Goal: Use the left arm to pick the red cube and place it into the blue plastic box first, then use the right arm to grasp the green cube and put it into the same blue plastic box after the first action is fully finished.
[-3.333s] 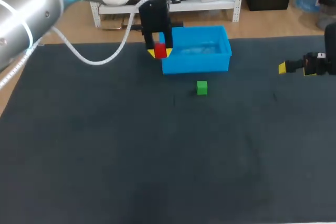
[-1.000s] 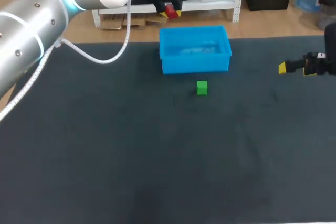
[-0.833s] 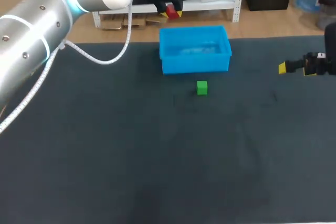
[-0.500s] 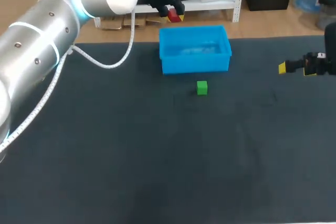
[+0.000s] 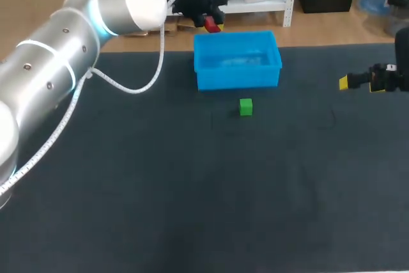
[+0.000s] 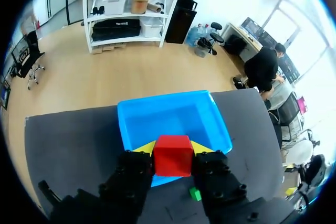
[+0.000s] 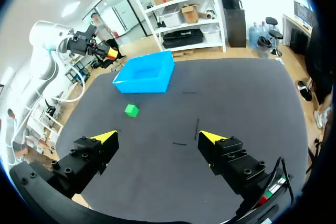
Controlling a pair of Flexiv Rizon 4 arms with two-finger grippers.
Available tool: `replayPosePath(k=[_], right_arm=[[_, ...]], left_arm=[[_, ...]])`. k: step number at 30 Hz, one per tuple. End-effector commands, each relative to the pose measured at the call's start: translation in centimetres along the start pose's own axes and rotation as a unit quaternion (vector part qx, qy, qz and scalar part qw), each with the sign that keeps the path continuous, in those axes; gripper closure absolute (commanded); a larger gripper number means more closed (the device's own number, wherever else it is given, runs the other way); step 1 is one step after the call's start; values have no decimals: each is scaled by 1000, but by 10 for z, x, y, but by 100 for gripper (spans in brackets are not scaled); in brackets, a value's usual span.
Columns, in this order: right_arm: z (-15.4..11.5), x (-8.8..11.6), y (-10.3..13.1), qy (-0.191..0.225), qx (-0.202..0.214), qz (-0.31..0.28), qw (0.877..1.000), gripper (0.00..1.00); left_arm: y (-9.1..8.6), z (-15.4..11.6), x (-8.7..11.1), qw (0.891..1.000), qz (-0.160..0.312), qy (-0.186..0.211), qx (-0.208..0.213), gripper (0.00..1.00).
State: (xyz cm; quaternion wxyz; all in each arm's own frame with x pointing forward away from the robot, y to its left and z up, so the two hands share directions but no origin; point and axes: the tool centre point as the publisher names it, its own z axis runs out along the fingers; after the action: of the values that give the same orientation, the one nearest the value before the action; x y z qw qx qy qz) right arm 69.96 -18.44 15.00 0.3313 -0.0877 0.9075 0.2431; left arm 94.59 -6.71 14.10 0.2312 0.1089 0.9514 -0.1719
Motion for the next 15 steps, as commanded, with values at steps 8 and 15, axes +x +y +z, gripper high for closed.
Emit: replayPosePath(k=[8, 15], right_arm=[[1, 0, 0, 0, 0, 0, 1000, 0], [1, 0, 0, 0, 0, 0, 1000, 0]], left_arm=[[4, 26, -12, 1000, -1, 5, 11, 100], [10, 38, -11, 1000, -5, 3, 12, 100]])
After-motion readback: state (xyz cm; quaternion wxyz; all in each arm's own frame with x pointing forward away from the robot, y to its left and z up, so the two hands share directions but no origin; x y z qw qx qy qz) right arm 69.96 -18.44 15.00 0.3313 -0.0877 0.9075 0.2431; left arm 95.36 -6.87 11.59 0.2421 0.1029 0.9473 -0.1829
